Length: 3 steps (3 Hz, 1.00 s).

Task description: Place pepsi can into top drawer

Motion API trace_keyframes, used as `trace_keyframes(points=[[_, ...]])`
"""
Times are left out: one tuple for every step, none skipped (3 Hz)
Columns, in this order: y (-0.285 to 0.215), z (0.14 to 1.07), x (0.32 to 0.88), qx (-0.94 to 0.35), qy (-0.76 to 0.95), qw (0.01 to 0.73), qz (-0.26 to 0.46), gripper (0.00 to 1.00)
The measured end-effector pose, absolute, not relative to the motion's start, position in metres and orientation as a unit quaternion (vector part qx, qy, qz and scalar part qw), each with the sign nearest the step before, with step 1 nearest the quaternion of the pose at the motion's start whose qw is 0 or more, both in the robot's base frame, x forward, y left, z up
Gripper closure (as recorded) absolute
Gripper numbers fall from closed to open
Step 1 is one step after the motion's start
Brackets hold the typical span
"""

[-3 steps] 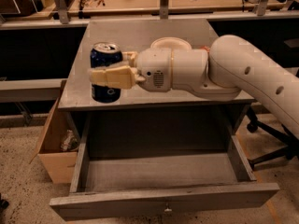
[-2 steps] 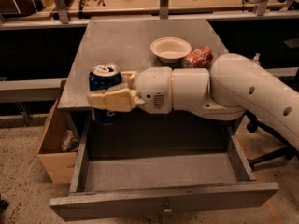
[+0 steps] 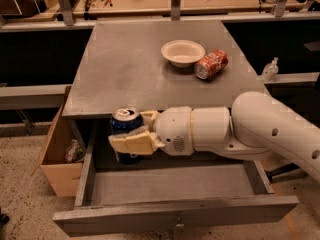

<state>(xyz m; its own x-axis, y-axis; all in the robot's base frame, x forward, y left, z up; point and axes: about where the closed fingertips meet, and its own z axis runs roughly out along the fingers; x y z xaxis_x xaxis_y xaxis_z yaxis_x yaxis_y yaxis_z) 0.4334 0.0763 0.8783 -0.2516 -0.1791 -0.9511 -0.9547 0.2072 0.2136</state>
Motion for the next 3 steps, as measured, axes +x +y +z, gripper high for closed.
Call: trace_keyframes(points=[[0.068,0.828,0.426,-0.429,0.668,0.402,0.457,1.00],[0.071,0.826,0.426,-0.431,0.665,0.401,0.460,1.00],[0.070,0.802,0.435,-0.471,0.659,0.384,0.443,1.00]])
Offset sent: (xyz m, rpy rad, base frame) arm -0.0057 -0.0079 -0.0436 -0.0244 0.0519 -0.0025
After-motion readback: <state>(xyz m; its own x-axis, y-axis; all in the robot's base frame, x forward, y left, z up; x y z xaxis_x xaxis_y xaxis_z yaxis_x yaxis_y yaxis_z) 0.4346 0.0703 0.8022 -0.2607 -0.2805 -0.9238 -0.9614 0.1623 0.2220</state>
